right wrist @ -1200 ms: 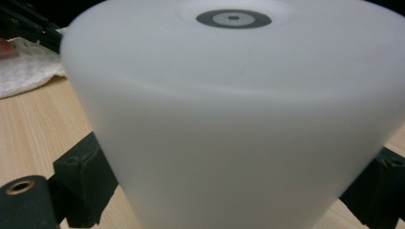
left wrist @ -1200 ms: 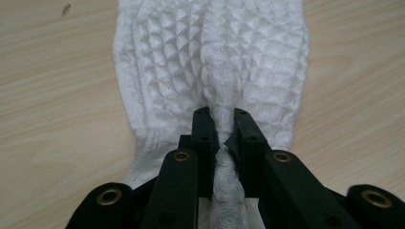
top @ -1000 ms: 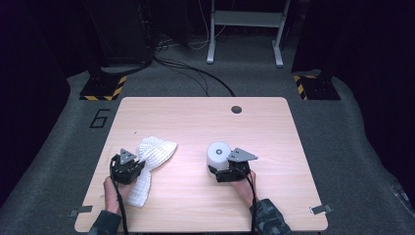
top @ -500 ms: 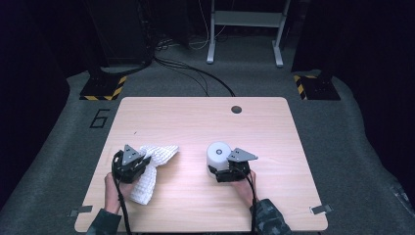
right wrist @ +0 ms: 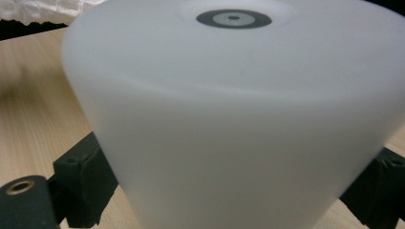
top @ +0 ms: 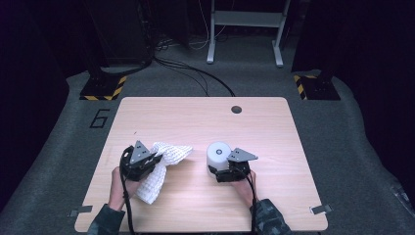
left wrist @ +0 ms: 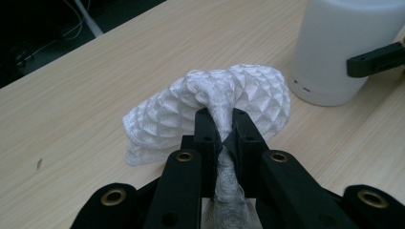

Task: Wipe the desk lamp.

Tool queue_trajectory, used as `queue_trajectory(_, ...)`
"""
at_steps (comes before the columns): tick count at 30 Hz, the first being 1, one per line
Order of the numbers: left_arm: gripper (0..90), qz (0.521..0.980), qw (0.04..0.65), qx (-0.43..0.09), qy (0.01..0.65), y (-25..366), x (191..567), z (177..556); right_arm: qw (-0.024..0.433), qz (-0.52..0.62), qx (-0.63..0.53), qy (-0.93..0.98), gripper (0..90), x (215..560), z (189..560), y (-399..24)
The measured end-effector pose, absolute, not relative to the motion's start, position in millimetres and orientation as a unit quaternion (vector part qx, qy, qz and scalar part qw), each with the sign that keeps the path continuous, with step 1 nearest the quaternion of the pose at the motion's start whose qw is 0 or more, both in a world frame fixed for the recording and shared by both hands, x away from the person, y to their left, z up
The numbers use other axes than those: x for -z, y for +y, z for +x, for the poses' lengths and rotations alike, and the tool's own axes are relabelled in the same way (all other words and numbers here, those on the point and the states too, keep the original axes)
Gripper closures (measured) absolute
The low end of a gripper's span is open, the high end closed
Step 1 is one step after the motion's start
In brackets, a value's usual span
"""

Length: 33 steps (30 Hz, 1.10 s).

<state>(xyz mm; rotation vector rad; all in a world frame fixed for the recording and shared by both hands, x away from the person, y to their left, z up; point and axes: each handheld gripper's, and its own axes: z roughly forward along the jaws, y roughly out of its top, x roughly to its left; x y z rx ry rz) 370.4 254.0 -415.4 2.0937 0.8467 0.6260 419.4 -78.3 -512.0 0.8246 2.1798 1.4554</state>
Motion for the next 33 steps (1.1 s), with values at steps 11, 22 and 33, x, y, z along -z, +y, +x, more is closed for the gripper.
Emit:
queue_trajectory(11,82.8,0.837,0.4,-0.234,0.291,225,404,380,0.196,0.294,-0.519,0.778,8.0,512,419,-78)
queue_trajectory(22,82.7,0.848,0.412,-0.208,0.26,202,399,389,0.195,0.293,-0.519,0.779,8.0,512,420,-78)
queue_trajectory(33,82.7,0.86,0.428,-0.187,0.207,167,385,397,0.195,0.292,-0.519,0.779,8.0,512,420,-78)
